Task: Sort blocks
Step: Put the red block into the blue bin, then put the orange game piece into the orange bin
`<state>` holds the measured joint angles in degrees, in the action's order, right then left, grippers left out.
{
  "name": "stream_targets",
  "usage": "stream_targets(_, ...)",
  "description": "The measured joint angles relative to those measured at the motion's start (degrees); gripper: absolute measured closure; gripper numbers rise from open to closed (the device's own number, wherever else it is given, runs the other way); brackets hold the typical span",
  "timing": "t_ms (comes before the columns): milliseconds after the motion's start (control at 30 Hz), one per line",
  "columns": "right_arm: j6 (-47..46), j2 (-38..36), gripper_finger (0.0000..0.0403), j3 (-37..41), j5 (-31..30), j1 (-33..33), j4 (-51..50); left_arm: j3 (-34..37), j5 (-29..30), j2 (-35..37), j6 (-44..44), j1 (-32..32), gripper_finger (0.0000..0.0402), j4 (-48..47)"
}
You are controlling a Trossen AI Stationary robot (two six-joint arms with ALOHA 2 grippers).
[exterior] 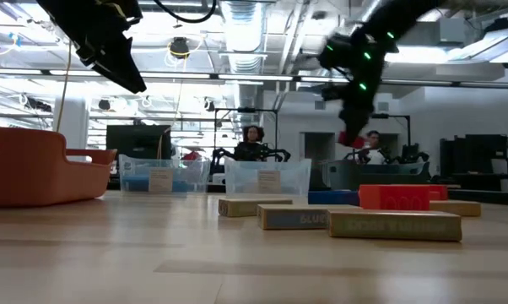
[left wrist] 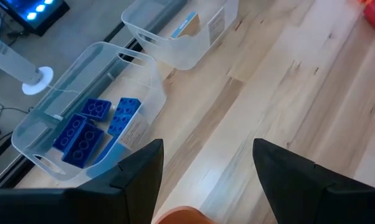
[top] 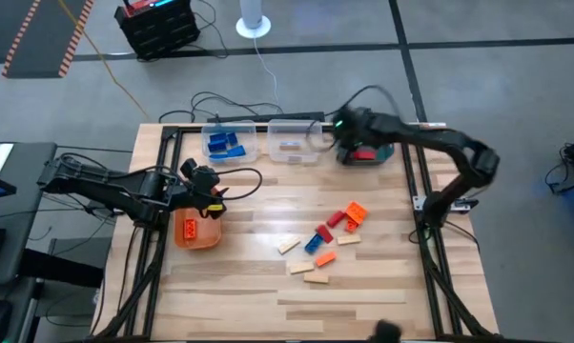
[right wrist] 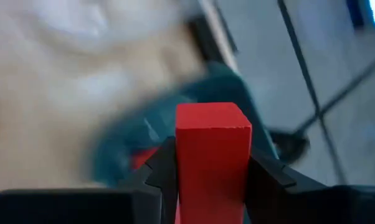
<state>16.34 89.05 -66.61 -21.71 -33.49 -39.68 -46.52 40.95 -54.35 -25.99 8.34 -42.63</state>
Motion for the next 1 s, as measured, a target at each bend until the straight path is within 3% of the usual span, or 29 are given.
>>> stream_targets(200,-3.2,-2.9,0.0249,8.3,7.1,-10.9,6.1,0.0,0.5,0.0,0.1,-0.2,0.0162,0.1)
stream_targets(367,-7.5,1.5,0.0248,9.8,7.6,-13.9,5.1,0.0,0.7,0.0,0.2,-0.2,0.0162,0.3)
stream_targets(433,-8.5,3.6,0.0228,9.9,7.7,-13.9,5.0,0.0,0.6,0.0,0.2,-0.2,0.0162,0.3)
stream_targets(567,-8.6,5.1,0.0144,9.3,7.2,-12.3,4.2,0.0,0.6,0.0,-0.1,-0.2,0.0162,0.3)
stream_targets(667,-9.4,3.0,0.0104,8.7,6.5,-10.6,2.9,0.0,-0.1,0.0,-0.3,-0.2,0.0162,0.3)
stream_targets(833,-11.7,-6.4,0.0094,8.0,3.6,-3.6,1.2,0.0,-0.2,0.0,-0.9,-0.2,0.0162,0.1)
stream_targets(1000,-16.2,-14.0,0.01,10.5,5.6,7.5,-2.7,0.0,-0.2,0.0,-1.3,-0.2,0.0162,0.1)
